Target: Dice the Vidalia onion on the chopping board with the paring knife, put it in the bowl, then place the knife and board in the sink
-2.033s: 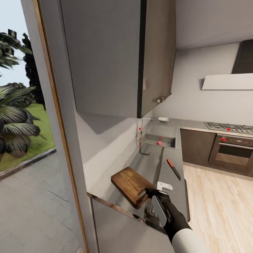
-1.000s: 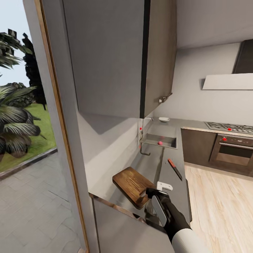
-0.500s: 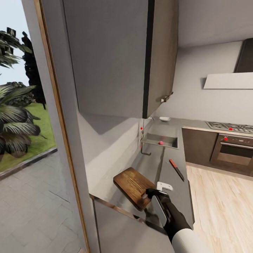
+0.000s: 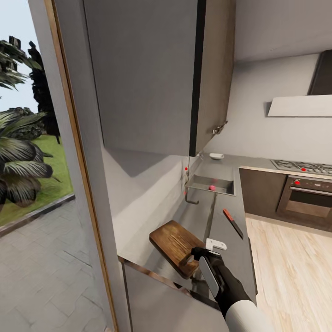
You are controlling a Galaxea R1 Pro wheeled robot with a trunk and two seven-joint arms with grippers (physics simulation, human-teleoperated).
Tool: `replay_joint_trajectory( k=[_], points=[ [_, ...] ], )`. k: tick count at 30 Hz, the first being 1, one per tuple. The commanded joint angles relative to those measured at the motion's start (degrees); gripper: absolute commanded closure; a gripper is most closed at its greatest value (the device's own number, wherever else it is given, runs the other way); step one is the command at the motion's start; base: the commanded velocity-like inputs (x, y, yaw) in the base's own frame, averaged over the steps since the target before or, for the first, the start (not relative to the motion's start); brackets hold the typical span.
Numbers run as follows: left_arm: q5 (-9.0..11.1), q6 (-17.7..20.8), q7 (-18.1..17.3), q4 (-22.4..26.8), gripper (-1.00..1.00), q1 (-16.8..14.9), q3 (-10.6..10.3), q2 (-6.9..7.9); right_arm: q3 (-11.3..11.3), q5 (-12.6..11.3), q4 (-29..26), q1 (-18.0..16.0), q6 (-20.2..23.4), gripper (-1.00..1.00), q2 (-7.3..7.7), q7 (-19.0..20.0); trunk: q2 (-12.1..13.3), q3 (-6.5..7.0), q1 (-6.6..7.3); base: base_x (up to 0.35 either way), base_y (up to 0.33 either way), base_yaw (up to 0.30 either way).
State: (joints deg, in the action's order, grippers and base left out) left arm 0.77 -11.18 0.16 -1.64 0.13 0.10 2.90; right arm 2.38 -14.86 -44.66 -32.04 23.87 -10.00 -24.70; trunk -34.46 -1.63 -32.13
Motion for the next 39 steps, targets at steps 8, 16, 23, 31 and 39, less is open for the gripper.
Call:
replay_joint_trajectory(
  k=[8,16,23,31,39],
  points=[
    [0.05,-0.33,0.02,-0.12,-1.00,-0.04,-0.01,0.00,0.01,-0.44,-0.08,-0.04,0.05,-1.00,0.00,-0.44,-0.09,-0.10,-0.02,0.000,0.000,0.000],
    [0.08,-0.33,0.02,-0.12,-1.00,-0.05,-0.01,0.00,0.00,-0.44,-0.07,-0.04,0.00,-1.00,0.00,-0.44,-0.09,-0.46,-0.02,0.000,0.000,0.000],
    [0.07,-0.33,0.02,-0.13,-1.00,-0.06,-0.01,0.00,0.00,-0.44,-0.08,-0.04,0.01,-1.00,0.00,-0.44,-0.09,-0.99,-0.02,0.000,0.000,0.000],
    [0.09,-0.33,0.02,-0.19,-1.00,-0.04,-0.01,0.00,0.00,-0.44,-0.08,-0.04,0.01,-1.00,0.00,-0.44,-0.09,-1.61,-0.02,0.000,0.000,0.000],
    [0.10,-0.33,0.02,-0.19,-1.00,-0.06,-0.01,0.09,0.00,-0.44,-0.08,-0.04,0.03,-1.00,0.00,-0.44,-0.09,-2.22,-0.02,0.000,0.000,0.000]
  ],
)
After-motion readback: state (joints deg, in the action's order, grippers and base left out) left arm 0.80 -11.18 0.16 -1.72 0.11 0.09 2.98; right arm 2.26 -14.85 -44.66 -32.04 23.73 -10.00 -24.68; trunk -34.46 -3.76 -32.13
